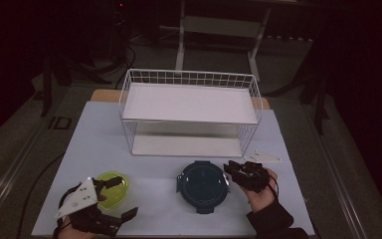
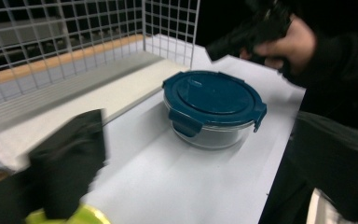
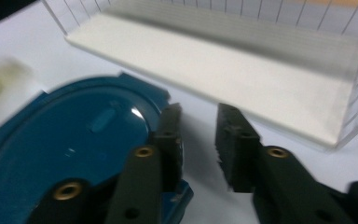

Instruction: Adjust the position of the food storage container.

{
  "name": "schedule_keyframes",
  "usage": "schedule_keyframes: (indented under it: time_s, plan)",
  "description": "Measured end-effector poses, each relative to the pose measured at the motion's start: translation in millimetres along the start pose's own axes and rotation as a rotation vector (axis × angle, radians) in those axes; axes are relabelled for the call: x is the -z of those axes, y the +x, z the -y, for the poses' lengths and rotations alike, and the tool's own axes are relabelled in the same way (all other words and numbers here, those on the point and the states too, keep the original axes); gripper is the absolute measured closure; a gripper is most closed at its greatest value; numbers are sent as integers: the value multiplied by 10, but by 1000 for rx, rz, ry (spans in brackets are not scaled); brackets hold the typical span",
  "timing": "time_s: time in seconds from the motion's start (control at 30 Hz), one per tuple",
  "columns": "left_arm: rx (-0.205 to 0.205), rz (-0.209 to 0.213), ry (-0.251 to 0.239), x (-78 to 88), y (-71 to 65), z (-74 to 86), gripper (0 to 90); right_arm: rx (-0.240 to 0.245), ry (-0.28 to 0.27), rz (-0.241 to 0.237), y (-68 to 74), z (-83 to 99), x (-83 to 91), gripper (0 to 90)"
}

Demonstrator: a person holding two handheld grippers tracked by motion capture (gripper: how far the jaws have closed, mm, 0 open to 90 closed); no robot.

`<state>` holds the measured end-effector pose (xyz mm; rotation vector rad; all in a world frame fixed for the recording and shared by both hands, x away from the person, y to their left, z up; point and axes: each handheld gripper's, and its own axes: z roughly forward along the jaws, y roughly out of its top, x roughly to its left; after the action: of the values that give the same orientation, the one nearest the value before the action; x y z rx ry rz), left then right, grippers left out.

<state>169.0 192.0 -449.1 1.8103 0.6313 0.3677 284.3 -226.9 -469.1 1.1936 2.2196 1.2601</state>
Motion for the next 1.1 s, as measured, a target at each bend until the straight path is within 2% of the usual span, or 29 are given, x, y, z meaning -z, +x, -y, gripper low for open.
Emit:
schedule_keyframes:
  time_s: [0.07, 0.1, 0.13, 0.17, 0.23, 0.3, 0.4, 0.53, 0.6, 0.7, 0.87, 1.0, 1.1]
  plan:
    - [12, -11, 43, -111, -15, -54, 290, 7, -40, -4, 39, -27, 89, 610]
    - [19, 3, 62, -167, -19, -78, 353, 10, -56, -9, 59, -38, 132, 571]
    - [14, -7, 89, -227, -30, -102, 379, 11, -74, -14, 80, -45, 174, 510]
    - [3, -6, 114, -285, -47, -124, 443, 7, -92, -22, 100, -50, 216, 453]
    - [-35, -10, 162, -402, -93, -160, 487, 5, -123, -33, 137, -53, 299, 368]
    - [-46, -26, 206, -516, -126, -181, 530, -4, -156, -42, 161, -57, 389, 347]
    - [-19, -70, 253, -672, -136, -187, 631, -16, -202, -47, 190, -68, 528, 313]
    - [-8, -77, 325, -841, -121, -166, 757, -19, -236, -53, 215, -68, 656, 244]
    - [-1, -85, 353, -913, -106, -152, 830, -15, -246, -75, 215, -46, 700, 182]
    - [20, -96, 383, -1004, -64, -130, 861, -11, -244, -99, 207, -24, 712, 141]
    - [-2, -96, 423, -1155, -56, -100, 880, -23, -249, -131, 192, 19, 732, 142]
    - [-1, -90, 464, -1276, -11, -48, 885, -3, -236, -128, 180, 15, 744, 154]
    - [3, -78, 474, -1331, 3, -40, 889, -4, -230, -132, 167, 24, 746, 154]
